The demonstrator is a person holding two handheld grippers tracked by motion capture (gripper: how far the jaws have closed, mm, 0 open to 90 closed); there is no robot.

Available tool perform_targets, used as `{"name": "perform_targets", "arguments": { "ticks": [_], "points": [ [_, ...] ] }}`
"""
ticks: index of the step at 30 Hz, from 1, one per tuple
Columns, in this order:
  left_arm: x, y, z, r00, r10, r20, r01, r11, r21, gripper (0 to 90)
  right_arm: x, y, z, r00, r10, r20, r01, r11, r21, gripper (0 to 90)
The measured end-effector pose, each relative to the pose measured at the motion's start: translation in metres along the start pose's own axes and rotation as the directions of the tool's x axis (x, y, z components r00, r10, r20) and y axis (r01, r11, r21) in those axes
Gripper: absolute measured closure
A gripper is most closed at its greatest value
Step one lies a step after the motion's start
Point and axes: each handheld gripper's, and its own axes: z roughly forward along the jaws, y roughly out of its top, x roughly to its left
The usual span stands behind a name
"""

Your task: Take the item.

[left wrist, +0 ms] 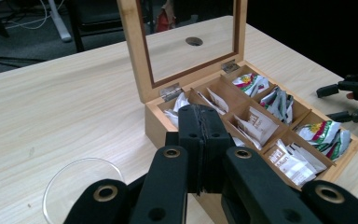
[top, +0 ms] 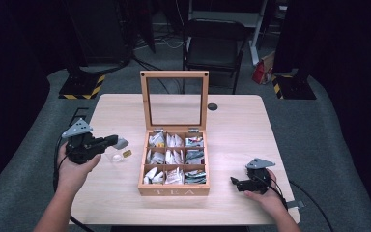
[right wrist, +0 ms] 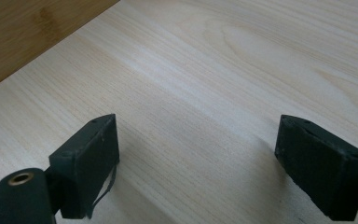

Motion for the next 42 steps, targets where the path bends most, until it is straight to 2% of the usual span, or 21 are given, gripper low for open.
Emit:
{"name": "perform_targets", "arguments": {
  "ticks": [4, 13, 23, 32, 42],
  "points": [
    [0.005, -0.001, 0.000, 0.9995, -0.023, -0.019, 0.023, 0.9997, -0.005, 89.5, 0.000, 0.000, 0.000, 1.0000, -0.001, 0.000, 0.001, 1.000, 0.000, 12.8],
    [0.019, 0.001, 0.000, 0.9977, -0.039, -0.056, 0.039, 0.9993, -0.001, 89.5, 0.000, 0.000, 0.000, 1.0000, 0.000, 0.000, 0.000, 1.000, 0.000, 12.8],
    [0.033, 0.001, -0.002, 0.9925, -0.061, -0.106, 0.062, 0.9981, 0.001, 89.5, 0.000, 0.000, 0.000, 1.0000, -0.001, 0.000, 0.001, 1.000, 0.000, 12.8],
    [0.041, 0.000, -0.004, 0.9881, -0.082, -0.130, 0.082, 0.9966, -0.009, 89.5, 0.000, 0.000, 0.000, 1.0000, -0.001, 0.000, 0.001, 1.000, 0.000, 12.8],
    [0.048, -0.006, 0.001, 0.9849, -0.100, -0.141, 0.102, 0.9948, 0.004, 89.5, 0.000, 0.000, 0.000, 1.0000, 0.000, -0.001, 0.000, 1.000, 0.000, 12.8]
  ]
}}
